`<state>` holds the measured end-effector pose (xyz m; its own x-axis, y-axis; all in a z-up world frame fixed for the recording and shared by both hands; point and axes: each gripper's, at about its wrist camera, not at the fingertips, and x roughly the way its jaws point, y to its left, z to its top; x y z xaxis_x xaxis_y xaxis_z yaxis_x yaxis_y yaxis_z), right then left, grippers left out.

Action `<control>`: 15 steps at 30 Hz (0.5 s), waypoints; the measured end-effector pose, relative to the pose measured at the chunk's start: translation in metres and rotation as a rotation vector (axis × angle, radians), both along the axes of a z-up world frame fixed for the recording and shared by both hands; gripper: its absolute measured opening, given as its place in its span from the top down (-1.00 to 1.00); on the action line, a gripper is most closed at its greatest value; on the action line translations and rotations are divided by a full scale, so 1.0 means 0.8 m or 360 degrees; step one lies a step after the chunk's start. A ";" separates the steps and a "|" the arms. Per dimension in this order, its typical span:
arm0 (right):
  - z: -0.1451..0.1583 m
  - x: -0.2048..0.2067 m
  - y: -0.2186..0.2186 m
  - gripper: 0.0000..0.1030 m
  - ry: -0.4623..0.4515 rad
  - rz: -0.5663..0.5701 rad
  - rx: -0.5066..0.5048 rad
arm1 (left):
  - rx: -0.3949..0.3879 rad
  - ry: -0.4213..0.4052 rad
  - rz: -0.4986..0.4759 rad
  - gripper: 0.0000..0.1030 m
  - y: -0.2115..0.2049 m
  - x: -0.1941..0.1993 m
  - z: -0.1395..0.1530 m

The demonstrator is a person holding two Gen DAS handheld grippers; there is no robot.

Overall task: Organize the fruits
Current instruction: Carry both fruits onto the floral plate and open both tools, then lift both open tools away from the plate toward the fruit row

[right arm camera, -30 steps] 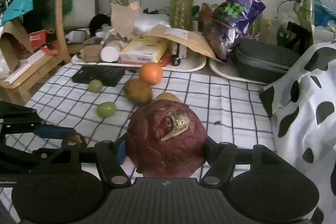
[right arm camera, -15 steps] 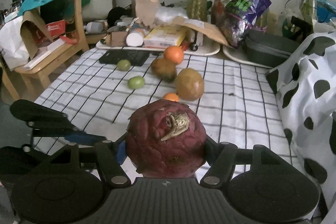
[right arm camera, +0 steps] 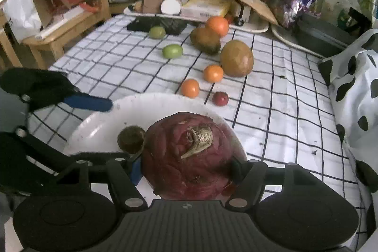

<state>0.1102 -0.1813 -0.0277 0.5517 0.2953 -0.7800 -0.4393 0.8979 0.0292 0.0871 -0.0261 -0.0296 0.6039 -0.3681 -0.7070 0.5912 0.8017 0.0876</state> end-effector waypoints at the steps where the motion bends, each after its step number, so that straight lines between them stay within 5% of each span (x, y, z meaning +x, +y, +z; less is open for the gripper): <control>1: -0.002 0.001 0.000 -0.39 0.0011 0.0003 -0.0007 | -0.0007 -0.0004 0.0024 -0.21 0.002 -0.003 0.004; 7: -0.002 0.004 0.000 -0.56 0.0038 -0.0015 -0.0015 | -0.0062 -0.0018 0.0160 -0.29 0.020 -0.015 0.023; 9: 0.004 -0.001 -0.001 -0.95 -0.0019 -0.0022 -0.0004 | -0.0098 -0.0004 0.0220 -0.29 0.027 -0.014 0.027; 10: 0.008 -0.003 -0.002 -1.00 -0.0052 -0.0021 0.0010 | -0.0120 0.0002 0.0256 -0.30 0.032 -0.014 0.029; 15: 0.020 -0.009 -0.004 -1.00 -0.0083 -0.0037 0.0073 | -0.0108 -0.0003 0.0408 -0.30 0.041 -0.012 0.033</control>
